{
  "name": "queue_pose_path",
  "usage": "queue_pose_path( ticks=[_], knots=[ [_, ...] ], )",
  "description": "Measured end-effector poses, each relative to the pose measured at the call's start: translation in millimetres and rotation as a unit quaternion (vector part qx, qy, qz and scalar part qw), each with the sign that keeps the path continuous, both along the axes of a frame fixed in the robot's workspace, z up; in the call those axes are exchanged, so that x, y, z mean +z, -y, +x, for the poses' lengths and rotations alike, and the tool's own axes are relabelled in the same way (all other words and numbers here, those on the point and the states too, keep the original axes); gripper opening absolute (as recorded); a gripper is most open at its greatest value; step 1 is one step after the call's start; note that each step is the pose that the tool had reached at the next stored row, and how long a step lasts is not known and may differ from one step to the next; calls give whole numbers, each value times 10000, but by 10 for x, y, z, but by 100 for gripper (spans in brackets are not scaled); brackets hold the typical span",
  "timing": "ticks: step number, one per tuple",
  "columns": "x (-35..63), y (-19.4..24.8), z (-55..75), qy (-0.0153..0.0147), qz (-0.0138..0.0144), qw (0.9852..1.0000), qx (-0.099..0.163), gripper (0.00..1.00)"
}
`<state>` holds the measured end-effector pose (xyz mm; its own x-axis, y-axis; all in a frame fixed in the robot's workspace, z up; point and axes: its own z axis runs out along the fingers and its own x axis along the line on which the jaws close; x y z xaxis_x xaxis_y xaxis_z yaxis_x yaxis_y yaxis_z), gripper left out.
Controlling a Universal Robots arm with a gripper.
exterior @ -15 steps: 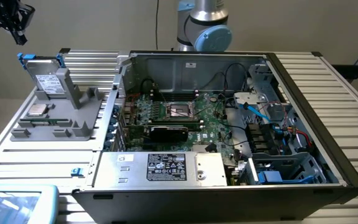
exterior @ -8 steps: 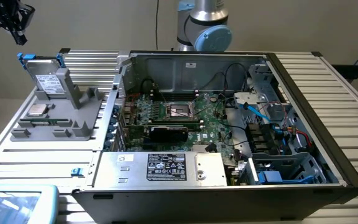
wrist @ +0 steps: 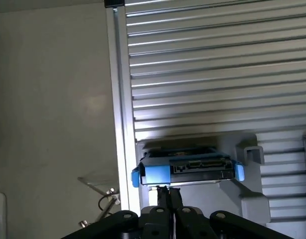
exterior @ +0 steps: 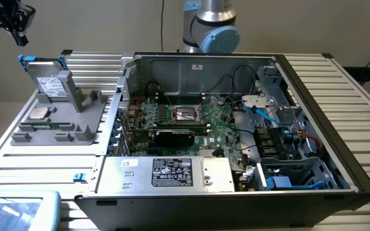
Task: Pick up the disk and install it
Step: 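Pick up the disk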
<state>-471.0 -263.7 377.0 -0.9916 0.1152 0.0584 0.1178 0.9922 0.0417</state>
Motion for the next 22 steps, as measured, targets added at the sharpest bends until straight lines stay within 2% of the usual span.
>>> queue_pose_path(
  ticks=[3,6,11,16,19,22],
  knots=[
    [0,0,0,0,0,9997,-244,11],
    [0,0,0,0,0,9988,-491,11],
    [0,0,0,0,0,9960,-896,11],
    [0,0,0,0,0,9916,-1295,11],
    [0,0,0,0,0,9882,-1530,11],
    [0,0,0,0,0,9842,-1772,11]
  ],
)
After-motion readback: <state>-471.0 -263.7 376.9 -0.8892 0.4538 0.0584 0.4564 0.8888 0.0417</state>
